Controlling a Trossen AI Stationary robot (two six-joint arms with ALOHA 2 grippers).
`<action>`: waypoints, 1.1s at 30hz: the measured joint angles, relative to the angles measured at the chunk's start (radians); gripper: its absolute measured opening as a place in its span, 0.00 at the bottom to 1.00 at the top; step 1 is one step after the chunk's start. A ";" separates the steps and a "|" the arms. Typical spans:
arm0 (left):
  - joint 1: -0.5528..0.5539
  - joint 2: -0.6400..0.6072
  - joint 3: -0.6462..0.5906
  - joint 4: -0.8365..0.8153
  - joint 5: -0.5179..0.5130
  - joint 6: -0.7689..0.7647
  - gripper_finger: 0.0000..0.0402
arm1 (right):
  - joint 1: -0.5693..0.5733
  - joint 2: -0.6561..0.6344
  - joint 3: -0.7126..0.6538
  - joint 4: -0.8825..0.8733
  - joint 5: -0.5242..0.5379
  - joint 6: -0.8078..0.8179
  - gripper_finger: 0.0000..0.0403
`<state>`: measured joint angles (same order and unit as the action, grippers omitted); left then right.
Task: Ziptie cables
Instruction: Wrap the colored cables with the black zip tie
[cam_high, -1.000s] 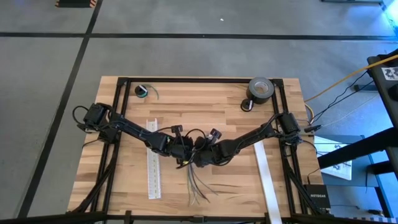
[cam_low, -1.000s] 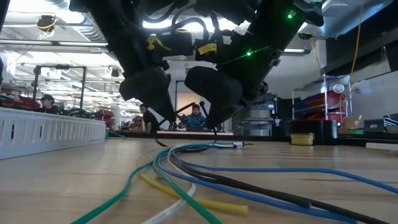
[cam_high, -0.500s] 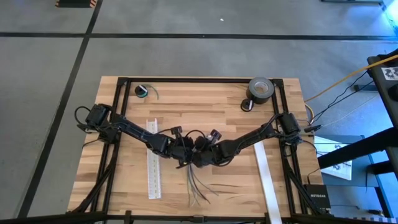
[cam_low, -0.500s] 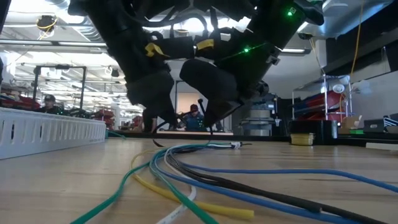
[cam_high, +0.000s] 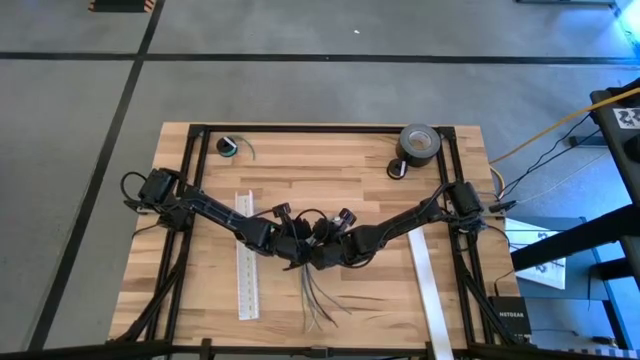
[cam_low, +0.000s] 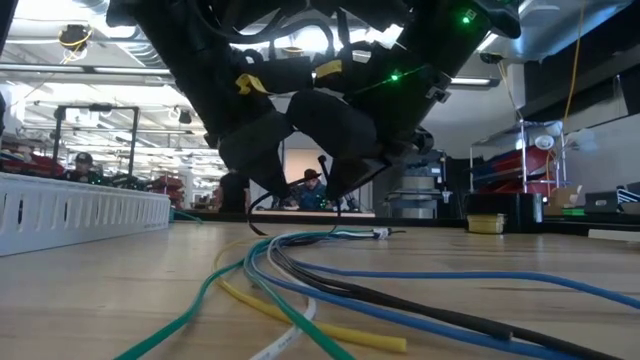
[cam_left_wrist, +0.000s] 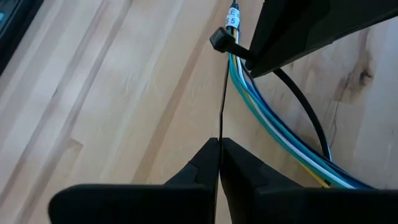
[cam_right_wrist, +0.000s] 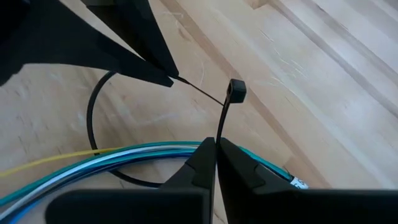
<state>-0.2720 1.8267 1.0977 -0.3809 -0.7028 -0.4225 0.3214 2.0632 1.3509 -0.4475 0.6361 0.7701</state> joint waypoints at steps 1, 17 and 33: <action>-0.003 0.000 0.000 0.000 -0.001 -0.002 0.00 | 0.000 0.000 0.001 -0.006 0.000 0.001 0.00; -0.042 -0.029 0.009 -0.043 -0.072 -0.149 0.00 | 0.002 0.007 -0.003 -0.065 0.011 0.026 0.00; -0.032 -0.039 -0.059 0.041 0.065 -0.099 0.00 | 0.007 -0.008 -0.004 -0.033 0.048 -0.018 0.00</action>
<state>-0.3038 1.7874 1.0389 -0.3395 -0.6382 -0.5218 0.3285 2.0552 1.3472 -0.4803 0.6840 0.7519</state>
